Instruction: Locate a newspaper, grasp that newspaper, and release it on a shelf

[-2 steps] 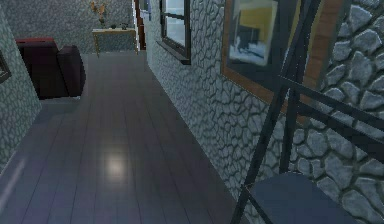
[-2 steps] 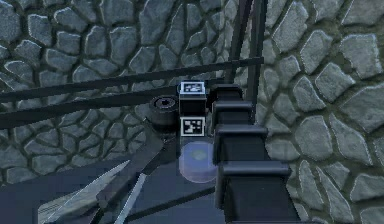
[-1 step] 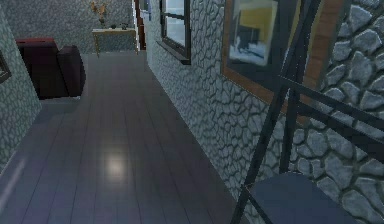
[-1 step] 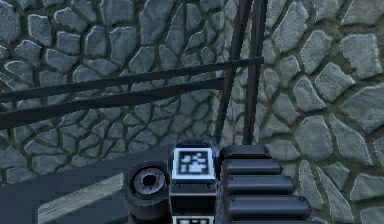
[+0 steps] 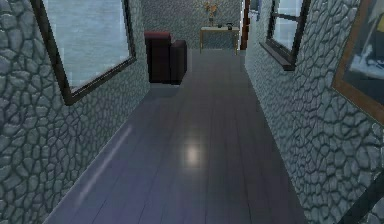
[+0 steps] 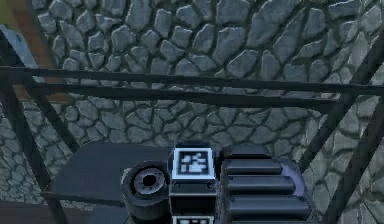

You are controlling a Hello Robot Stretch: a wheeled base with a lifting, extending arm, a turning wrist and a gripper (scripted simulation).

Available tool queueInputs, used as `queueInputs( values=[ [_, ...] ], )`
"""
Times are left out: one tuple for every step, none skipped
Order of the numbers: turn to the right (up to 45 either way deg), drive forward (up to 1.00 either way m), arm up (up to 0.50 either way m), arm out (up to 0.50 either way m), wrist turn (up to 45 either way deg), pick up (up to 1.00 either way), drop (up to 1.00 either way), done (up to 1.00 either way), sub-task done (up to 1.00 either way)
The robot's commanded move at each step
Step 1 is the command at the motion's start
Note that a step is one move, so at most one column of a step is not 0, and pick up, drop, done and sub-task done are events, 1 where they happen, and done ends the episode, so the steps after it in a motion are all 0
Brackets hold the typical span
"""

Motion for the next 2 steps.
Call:
queueInputs(
  values=[
    [-6.0,0.0,0.0,0.0,0.0,0.0,0.0,0.0,0.0],
    [12.0,0.0,0.0,0.0,0.0,0.0,0.0,0.0,0.0]
  ],
)
